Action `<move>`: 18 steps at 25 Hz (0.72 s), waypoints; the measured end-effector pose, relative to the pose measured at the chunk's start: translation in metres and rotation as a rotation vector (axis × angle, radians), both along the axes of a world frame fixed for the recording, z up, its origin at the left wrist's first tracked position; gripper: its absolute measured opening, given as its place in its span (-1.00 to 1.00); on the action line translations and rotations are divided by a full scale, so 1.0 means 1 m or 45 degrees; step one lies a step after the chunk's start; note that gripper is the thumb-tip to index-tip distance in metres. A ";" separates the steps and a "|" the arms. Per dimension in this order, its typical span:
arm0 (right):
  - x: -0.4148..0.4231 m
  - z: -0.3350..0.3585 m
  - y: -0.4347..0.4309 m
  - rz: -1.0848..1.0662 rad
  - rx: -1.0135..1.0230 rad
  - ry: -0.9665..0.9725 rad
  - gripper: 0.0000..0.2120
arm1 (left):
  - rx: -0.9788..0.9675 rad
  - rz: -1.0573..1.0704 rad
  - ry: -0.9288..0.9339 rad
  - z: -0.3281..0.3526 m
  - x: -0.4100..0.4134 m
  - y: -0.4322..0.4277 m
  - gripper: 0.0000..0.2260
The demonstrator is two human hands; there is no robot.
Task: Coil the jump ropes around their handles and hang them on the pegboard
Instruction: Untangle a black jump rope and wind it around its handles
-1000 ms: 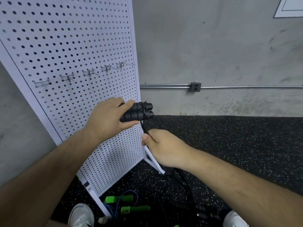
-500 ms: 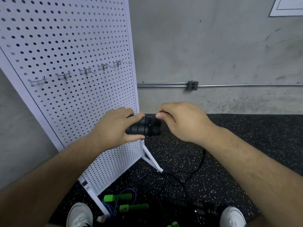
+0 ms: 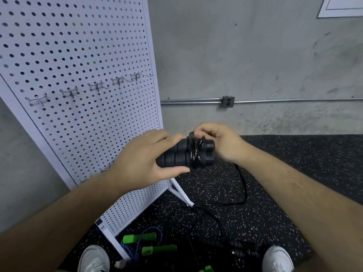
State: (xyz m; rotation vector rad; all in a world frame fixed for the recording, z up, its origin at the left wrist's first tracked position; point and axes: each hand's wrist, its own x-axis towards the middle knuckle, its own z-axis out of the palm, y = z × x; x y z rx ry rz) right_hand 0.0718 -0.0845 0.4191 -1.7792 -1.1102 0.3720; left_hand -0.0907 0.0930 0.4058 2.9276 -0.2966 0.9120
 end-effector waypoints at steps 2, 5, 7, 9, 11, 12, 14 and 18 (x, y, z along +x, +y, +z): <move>-0.012 -0.009 0.002 0.012 -0.147 0.131 -0.69 | -0.021 0.066 -0.031 0.005 0.002 -0.002 -0.37; -0.040 -0.024 0.010 -0.003 -0.390 0.040 -0.69 | 0.024 0.251 -0.023 0.008 0.011 0.005 -0.37; -0.058 -0.033 0.012 0.022 -0.419 -0.096 -0.71 | 0.126 0.354 0.031 0.006 0.018 0.014 -0.38; -0.068 -0.033 0.009 -0.003 -0.441 -0.243 -0.66 | 0.233 0.371 0.061 0.001 0.024 0.023 -0.38; -0.068 -0.024 0.001 -0.048 -0.441 -0.277 -0.64 | 0.254 0.338 0.041 -0.002 0.027 0.027 -0.39; -0.067 -0.018 -0.002 -0.065 -0.447 -0.278 -0.63 | 0.246 0.332 0.037 -0.002 0.028 0.027 -0.40; -0.065 -0.005 -0.006 -0.062 -0.448 -0.259 -0.63 | 0.240 0.349 0.051 -0.001 0.031 0.027 -0.40; -0.067 0.017 -0.012 -0.035 -0.462 -0.275 -0.67 | 0.287 0.398 0.096 -0.004 0.033 0.035 -0.39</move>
